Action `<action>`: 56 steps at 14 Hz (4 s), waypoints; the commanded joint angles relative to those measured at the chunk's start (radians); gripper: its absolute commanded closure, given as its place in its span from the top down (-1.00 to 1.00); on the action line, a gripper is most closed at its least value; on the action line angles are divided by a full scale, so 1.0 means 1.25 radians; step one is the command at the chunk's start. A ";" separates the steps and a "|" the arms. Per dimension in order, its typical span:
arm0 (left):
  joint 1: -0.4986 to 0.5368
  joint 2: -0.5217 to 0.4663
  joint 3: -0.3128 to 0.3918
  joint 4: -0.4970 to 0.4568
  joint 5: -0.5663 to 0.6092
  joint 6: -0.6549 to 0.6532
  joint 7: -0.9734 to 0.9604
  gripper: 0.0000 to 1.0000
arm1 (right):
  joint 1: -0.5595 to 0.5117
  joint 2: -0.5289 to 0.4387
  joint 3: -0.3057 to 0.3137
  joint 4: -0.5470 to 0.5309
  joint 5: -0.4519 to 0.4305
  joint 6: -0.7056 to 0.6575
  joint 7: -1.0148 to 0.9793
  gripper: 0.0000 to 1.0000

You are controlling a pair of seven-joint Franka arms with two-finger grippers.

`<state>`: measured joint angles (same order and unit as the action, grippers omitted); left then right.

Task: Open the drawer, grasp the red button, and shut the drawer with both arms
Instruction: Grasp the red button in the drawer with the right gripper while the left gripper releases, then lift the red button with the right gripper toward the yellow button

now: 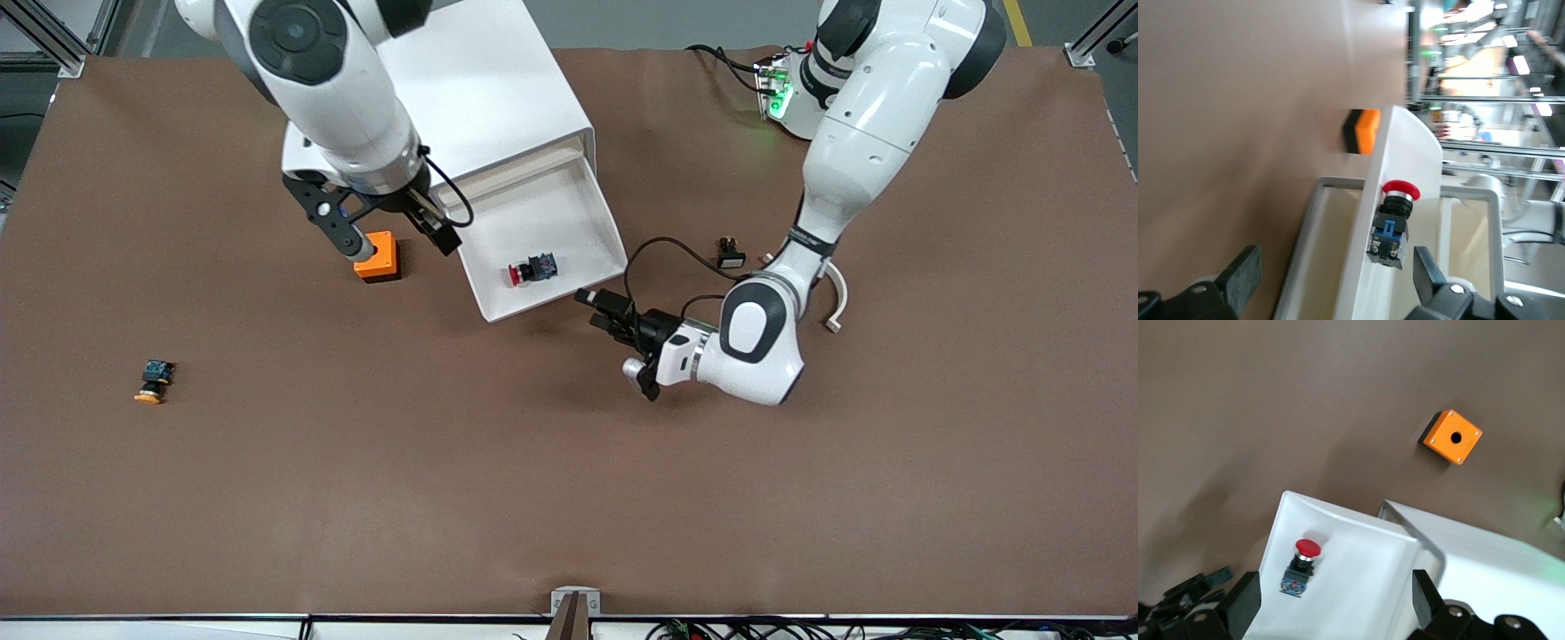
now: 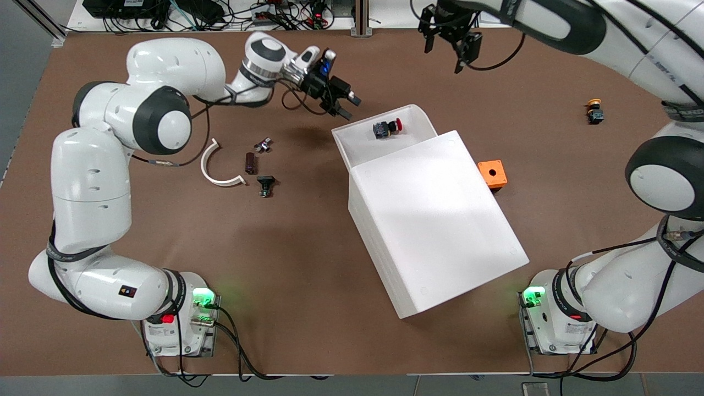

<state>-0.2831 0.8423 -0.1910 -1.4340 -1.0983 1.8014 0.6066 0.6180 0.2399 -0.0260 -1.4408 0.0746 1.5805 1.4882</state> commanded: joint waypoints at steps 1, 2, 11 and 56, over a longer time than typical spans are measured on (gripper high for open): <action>0.020 -0.010 0.003 0.056 0.125 -0.020 -0.057 1.00 | 0.036 0.044 -0.009 0.003 0.024 0.050 0.109 1.00; 0.031 -0.010 0.003 0.066 0.159 -0.026 -0.058 1.00 | 0.047 0.064 -0.009 0.003 0.031 0.067 0.133 1.00; 0.072 -0.036 0.051 0.071 0.361 -0.026 -0.077 1.00 | 0.077 0.195 -0.010 0.003 0.054 0.185 0.240 1.00; -0.192 -0.092 0.060 0.091 0.847 0.150 -1.203 1.00 | -0.465 0.126 -0.017 0.058 -0.085 -0.041 -1.064 -0.67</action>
<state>-0.4943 0.7225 -0.1196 -1.3208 -0.0515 1.9744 -0.8580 0.0758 0.4083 -0.0689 -1.2872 0.0017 1.4393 0.2707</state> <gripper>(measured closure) 0.000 0.551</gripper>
